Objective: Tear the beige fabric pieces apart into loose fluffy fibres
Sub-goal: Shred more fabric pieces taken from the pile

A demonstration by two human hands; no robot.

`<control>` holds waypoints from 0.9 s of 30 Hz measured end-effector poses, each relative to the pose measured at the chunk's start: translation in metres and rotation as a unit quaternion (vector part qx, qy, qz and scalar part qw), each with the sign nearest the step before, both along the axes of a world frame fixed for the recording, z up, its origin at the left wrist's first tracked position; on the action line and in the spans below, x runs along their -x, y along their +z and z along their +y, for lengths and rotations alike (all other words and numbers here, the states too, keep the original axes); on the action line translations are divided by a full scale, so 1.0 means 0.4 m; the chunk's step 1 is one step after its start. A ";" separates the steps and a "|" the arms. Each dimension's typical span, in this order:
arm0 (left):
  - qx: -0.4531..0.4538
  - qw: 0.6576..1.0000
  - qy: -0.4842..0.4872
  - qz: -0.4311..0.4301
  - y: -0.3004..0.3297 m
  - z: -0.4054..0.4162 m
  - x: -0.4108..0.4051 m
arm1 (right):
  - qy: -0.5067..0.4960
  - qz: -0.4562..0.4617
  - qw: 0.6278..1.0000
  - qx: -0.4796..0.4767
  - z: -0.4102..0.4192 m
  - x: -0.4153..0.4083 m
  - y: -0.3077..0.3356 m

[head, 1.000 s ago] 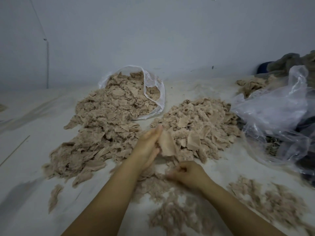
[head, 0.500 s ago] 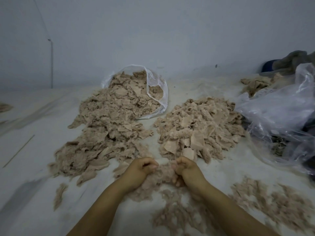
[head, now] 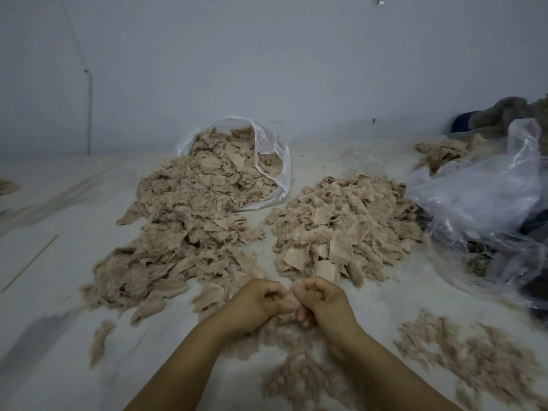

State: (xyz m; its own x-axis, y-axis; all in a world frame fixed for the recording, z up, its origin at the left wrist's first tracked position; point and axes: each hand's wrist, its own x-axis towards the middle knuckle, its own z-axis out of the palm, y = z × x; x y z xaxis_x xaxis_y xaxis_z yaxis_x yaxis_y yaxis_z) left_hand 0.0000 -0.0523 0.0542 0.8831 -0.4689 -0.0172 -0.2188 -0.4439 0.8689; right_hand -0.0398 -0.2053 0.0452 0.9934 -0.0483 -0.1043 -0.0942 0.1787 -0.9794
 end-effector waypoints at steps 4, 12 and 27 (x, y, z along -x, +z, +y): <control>-0.058 0.998 0.013 0.015 0.004 0.031 0.004 | -0.110 -0.019 0.992 -0.051 -0.017 -0.008 0.000; 0.170 0.961 0.078 0.202 0.034 0.020 0.013 | 0.002 -0.211 0.940 0.268 -0.025 0.013 -0.010; 0.171 0.965 0.108 0.166 0.041 0.001 0.012 | 0.013 0.000 1.000 0.021 -0.013 0.004 -0.002</control>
